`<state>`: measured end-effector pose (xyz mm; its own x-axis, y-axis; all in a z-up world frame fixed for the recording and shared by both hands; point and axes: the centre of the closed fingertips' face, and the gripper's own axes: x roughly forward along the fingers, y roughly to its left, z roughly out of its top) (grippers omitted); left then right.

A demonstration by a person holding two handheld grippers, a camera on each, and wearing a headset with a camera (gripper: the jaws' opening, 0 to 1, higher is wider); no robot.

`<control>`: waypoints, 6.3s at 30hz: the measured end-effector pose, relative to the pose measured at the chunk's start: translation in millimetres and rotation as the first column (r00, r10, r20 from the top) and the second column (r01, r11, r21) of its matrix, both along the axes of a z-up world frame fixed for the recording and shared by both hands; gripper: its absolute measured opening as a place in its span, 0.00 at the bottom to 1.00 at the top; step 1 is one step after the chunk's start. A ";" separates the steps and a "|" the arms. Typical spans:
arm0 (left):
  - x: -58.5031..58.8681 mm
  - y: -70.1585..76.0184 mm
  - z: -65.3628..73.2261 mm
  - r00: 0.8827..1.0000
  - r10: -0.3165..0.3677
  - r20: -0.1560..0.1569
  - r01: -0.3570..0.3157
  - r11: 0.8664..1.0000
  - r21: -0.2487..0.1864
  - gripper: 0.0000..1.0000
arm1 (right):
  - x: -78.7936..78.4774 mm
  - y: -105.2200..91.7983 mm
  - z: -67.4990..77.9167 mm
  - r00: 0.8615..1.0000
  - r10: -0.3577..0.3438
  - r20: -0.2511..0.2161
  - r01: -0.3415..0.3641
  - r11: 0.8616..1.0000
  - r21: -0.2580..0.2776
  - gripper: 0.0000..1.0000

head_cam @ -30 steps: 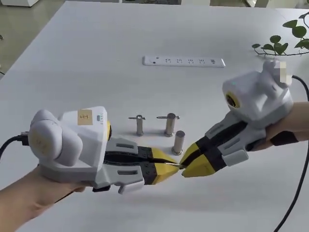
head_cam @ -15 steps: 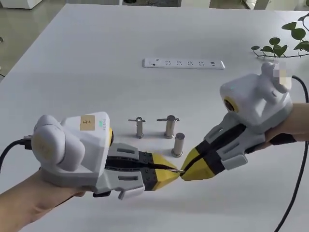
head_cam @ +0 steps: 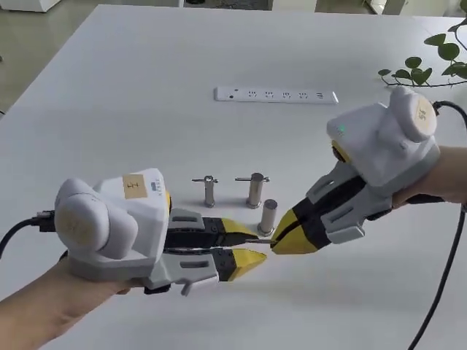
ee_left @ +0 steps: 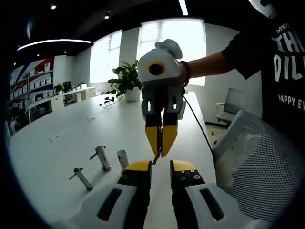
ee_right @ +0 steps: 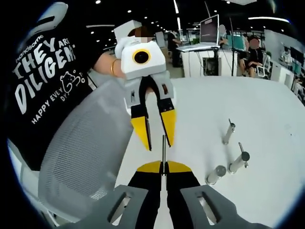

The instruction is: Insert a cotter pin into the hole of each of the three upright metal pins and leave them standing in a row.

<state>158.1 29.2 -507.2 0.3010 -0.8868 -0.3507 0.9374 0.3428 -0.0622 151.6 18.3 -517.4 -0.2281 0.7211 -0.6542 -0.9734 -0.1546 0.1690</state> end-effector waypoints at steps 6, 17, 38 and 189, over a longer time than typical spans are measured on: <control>10.1 2.9 -6.2 0.998 0.064 0.010 -0.064 0.998 0.015 0.19 | 21.1 -15.4 -9.9 0.996 -0.072 0.061 0.076 0.995 -0.061 0.00; 32.2 2.7 -23.8 0.980 0.191 0.058 -0.194 0.979 0.057 0.23 | 40.4 -34.3 -28.8 0.985 -0.114 0.130 0.133 0.980 -0.151 0.00; 72.4 -10.9 -51.7 0.932 0.361 0.021 -0.362 0.927 0.097 0.22 | 73.6 -54.6 -43.1 0.966 -0.151 0.212 0.197 0.957 -0.214 0.00; 73.1 10.1 -57.7 0.889 0.446 -0.099 -0.438 0.894 0.092 0.55 | 79.4 -4.7 -27.5 0.958 -0.169 0.230 0.205 0.969 -0.141 0.20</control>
<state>231.1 39.3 -564.9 0.6111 -0.6451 -0.4587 0.6753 0.7272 -0.1230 230.9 13.6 -544.9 0.0590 0.6177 -0.7842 -0.9982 0.0460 -0.0389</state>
